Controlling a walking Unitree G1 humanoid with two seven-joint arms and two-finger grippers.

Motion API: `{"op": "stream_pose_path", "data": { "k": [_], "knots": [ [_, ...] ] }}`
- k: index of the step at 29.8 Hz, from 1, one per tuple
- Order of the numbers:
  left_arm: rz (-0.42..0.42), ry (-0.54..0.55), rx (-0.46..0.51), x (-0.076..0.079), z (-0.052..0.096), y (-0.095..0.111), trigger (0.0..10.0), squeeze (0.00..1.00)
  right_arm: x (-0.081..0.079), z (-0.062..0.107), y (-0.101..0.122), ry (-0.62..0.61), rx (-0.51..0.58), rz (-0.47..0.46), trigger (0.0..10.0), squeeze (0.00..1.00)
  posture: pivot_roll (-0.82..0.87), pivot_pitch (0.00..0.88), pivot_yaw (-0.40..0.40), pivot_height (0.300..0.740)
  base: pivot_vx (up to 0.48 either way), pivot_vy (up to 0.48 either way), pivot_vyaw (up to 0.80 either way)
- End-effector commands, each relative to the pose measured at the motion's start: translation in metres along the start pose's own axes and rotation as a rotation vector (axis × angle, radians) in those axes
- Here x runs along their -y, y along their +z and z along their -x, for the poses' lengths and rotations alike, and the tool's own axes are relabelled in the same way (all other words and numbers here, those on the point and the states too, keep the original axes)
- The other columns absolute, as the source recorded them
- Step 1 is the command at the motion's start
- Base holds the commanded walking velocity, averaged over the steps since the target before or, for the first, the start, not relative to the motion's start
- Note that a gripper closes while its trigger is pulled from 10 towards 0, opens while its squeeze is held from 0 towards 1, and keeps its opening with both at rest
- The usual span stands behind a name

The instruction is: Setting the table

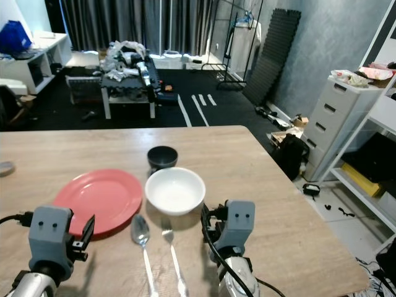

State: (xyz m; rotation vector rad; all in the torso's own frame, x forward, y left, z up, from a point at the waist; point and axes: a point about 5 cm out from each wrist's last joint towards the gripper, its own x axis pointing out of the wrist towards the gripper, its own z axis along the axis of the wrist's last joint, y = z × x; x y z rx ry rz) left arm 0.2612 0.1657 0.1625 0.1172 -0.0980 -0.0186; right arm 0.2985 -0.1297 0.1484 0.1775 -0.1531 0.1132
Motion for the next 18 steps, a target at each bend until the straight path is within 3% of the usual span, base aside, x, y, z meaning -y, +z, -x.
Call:
{"op": "stream_pose_path", "data": {
  "k": [1,9,18],
  "knots": [
    [-0.006,0.004,-0.015,-0.0016,0.0013,-0.0042,10.0,0.00,0.0011,0.0010,-0.0029,-0.006,-0.009,0.000,10.0,0.00,0.10,0.065,0.026,0.740,0.428,0.000,0.00],
    [-0.003,0.002,-0.016,-0.0013,0.0012,-0.0043,10.0,0.00,0.0017,0.0015,-0.0033,-0.010,-0.009,0.000,10.0,0.00,0.10,0.069,0.028,0.740,0.412,0.000,0.00],
    [0.008,-0.008,-0.019,0.0023,0.0035,-0.0038,10.0,0.00,0.0010,0.0018,-0.0027,-0.003,-0.008,0.003,10.0,0.00,0.11,0.073,0.029,0.740,0.000,0.000,0.00]
  ]
}}
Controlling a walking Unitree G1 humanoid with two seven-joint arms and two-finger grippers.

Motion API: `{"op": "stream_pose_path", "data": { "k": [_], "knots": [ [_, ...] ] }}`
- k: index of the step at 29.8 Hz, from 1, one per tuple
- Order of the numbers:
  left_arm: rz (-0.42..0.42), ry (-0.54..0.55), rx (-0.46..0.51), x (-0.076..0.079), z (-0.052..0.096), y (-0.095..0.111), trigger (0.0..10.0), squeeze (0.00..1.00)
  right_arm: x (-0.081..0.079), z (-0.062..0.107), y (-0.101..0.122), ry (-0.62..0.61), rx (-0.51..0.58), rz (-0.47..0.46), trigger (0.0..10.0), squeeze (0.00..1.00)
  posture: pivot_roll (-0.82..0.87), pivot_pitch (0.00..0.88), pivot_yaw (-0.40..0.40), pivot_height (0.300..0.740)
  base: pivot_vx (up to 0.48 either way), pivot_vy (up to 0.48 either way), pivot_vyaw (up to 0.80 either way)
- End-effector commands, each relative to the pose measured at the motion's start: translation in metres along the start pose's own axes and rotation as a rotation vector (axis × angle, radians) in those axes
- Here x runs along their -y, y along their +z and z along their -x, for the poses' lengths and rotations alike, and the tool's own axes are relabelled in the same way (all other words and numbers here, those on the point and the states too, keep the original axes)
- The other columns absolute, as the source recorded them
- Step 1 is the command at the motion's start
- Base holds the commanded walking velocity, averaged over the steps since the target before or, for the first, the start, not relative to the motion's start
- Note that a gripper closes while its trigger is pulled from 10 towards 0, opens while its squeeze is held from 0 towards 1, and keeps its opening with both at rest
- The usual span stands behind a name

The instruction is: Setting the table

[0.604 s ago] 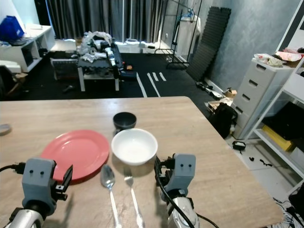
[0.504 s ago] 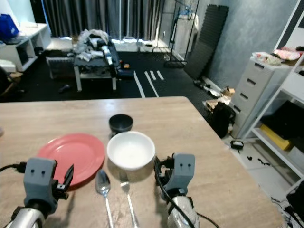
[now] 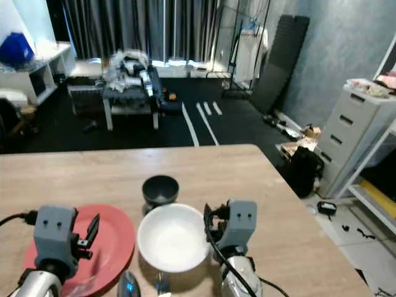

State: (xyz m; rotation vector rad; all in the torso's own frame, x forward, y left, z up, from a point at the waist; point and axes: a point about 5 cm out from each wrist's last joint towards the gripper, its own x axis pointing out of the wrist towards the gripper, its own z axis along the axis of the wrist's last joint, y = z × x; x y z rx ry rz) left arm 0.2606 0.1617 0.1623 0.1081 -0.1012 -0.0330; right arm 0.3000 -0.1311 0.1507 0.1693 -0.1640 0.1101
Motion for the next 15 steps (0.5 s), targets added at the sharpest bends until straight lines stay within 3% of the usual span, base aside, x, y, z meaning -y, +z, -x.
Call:
{"op": "stream_pose_path", "data": {
  "k": [1,7,11,15],
  "knots": [
    [-0.001,0.005,-0.023,-0.002,0.003,-0.004,10.0,0.00,-0.001,0.003,-0.004,0.007,-0.018,-0.003,10.0,0.00,0.11,0.075,0.030,0.740,0.000,0.000,0.00],
    [0.000,0.007,-0.026,-0.002,0.004,-0.004,10.0,0.00,-0.008,-0.001,0.001,0.085,-0.031,0.012,10.0,0.00,0.11,0.077,0.030,0.740,0.000,0.000,0.00],
    [-0.003,0.014,-0.026,-0.003,0.006,-0.005,10.0,0.00,-0.024,-0.014,0.020,0.219,-0.035,0.005,10.0,0.00,0.11,0.082,0.025,0.740,0.000,0.000,0.00],
    [-0.005,0.017,-0.027,-0.004,0.007,-0.005,10.0,0.00,-0.027,-0.022,0.024,0.225,-0.067,0.017,10.0,0.00,0.12,0.086,0.018,0.740,0.000,0.000,0.00]
  ]
}}
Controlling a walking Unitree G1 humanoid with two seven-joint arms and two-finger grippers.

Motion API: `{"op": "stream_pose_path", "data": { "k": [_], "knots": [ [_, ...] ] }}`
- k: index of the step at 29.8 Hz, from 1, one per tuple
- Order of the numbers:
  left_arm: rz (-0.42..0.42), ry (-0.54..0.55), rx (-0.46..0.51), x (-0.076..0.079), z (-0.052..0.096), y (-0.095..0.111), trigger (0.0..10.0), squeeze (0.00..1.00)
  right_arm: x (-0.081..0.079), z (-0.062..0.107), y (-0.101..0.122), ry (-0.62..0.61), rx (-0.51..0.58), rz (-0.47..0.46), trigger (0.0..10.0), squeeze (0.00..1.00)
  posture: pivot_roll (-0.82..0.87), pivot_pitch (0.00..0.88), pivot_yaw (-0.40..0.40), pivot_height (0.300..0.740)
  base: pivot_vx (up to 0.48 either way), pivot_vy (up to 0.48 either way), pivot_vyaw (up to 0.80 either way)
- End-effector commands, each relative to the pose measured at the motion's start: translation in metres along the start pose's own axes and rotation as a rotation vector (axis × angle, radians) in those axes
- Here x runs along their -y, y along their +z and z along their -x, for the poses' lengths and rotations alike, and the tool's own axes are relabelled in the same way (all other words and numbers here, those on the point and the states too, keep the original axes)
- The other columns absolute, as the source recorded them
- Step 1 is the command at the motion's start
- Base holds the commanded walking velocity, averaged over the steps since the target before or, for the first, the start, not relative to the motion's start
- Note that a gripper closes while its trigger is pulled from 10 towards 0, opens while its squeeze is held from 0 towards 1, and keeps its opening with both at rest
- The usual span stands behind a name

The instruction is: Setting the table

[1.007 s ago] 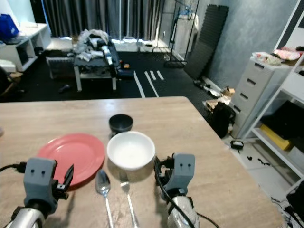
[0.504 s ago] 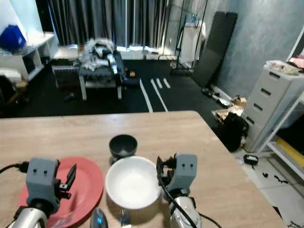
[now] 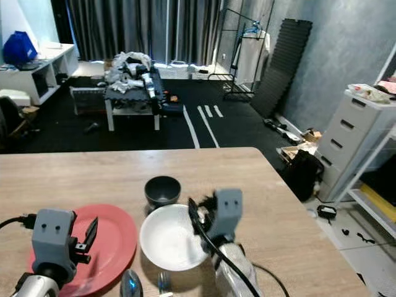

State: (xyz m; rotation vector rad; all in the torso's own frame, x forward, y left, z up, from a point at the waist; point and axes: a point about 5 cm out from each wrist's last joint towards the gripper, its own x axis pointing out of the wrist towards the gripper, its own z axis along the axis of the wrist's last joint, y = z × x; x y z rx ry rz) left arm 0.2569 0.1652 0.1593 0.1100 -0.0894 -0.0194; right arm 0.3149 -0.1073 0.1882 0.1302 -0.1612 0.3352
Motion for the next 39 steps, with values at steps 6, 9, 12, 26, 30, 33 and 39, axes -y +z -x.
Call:
{"op": "stream_pose_path", "data": {
  "k": [6,9,12,26,30,33,39],
  "knots": [
    [-0.006,0.018,-0.018,-0.003,0.004,-0.002,10.0,0.00,-0.015,-0.024,0.018,0.239,-0.031,0.176,10.0,0.00,0.12,0.096,0.008,0.740,0.000,0.000,0.00],
    [-0.004,0.019,-0.018,-0.002,0.004,-0.002,10.0,0.00,-0.022,-0.034,0.023,0.328,-0.014,0.288,10.0,0.00,0.13,0.103,0.004,0.740,0.000,0.000,0.00],
    [-0.003,0.018,-0.017,-0.001,0.005,-0.002,10.0,0.00,-0.025,-0.041,0.026,0.358,-0.019,0.298,10.0,0.00,0.13,0.104,0.002,0.740,0.000,0.000,0.00],
    [0.002,0.036,-0.029,0.000,0.011,-0.003,10.0,0.00,-0.058,-0.068,0.018,0.568,-0.213,0.399,10.0,0.00,0.15,0.135,-0.023,0.740,0.000,0.000,0.00],
    [0.006,0.032,-0.027,0.003,0.010,-0.002,10.0,0.00,-0.056,-0.082,0.012,0.517,-0.273,0.479,10.0,0.00,0.15,0.138,-0.032,0.740,0.000,0.000,0.00],
    [0.008,0.036,-0.025,0.003,0.010,-0.001,10.0,0.00,-0.052,-0.087,0.013,0.493,-0.295,0.483,10.0,0.00,0.15,0.143,-0.038,0.740,0.000,0.000,0.00],
    [0.010,0.043,-0.033,0.002,0.013,-0.002,10.0,0.00,-0.042,-0.086,0.007,0.492,-0.345,0.534,10.0,0.00,0.15,0.151,-0.044,0.740,0.000,0.000,0.00]
  ]
}}
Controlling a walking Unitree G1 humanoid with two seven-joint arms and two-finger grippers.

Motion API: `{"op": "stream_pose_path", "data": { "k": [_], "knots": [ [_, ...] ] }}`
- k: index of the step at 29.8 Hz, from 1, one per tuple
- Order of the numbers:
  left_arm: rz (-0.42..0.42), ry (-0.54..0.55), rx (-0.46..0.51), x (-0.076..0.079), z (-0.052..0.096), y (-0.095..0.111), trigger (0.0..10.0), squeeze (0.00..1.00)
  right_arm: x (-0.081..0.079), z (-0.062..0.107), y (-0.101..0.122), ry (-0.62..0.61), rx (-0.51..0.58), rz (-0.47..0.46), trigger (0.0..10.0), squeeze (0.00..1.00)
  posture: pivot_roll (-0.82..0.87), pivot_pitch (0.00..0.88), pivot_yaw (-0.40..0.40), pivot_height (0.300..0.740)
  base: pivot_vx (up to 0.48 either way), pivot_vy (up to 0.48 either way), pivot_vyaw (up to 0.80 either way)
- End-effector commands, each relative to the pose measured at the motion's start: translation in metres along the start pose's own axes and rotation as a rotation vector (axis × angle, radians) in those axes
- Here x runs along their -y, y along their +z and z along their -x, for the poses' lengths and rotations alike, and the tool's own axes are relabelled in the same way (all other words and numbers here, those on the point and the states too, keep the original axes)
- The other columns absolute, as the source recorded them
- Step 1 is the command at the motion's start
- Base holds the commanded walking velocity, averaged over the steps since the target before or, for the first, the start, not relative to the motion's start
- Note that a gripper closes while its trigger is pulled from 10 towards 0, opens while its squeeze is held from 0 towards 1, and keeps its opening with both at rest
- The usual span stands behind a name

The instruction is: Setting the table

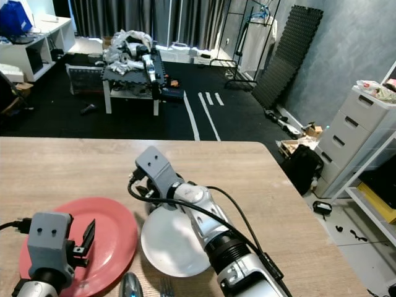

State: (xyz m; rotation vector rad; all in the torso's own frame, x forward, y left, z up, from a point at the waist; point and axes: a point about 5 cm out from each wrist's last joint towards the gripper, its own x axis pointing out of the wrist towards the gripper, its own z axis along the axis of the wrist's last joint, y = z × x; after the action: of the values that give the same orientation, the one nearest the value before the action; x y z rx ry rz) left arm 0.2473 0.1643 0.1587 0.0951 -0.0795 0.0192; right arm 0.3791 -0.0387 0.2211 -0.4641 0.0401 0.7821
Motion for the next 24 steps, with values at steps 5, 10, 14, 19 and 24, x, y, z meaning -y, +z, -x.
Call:
{"op": "stream_pose_path", "data": {
  "k": [5,10,14,19,24],
  "knots": [
    [0.002,0.006,-0.023,0.002,0.004,-0.003,10.0,0.00,0.006,0.002,-0.015,0.011,-0.081,0.063,10.0,0.00,0.14,0.153,-0.054,0.740,0.000,0.000,0.00],
    [0.007,0.009,-0.027,0.004,0.005,-0.004,10.0,0.00,0.010,0.004,-0.023,0.013,-0.110,0.083,9.4,0.00,0.14,0.155,-0.058,0.740,0.000,0.000,0.00],
    [0.008,0.011,-0.031,0.004,0.006,-0.005,10.0,0.00,0.011,0.003,-0.023,0.006,-0.097,0.082,0.0,0.00,0.14,0.151,-0.058,0.740,0.000,0.000,0.00],
    [0.007,0.012,-0.027,0.003,0.004,-0.004,10.0,0.00,0.012,0.002,-0.015,-0.018,-0.040,0.061,0.0,0.00,0.14,0.144,-0.054,0.740,0.000,0.000,0.00],
    [0.006,0.011,-0.026,0.002,0.004,-0.004,10.0,0.00,0.015,0.002,-0.009,-0.035,0.001,0.038,0.0,0.00,0.14,0.140,-0.052,0.740,0.000,0.000,0.00]
  ]
}}
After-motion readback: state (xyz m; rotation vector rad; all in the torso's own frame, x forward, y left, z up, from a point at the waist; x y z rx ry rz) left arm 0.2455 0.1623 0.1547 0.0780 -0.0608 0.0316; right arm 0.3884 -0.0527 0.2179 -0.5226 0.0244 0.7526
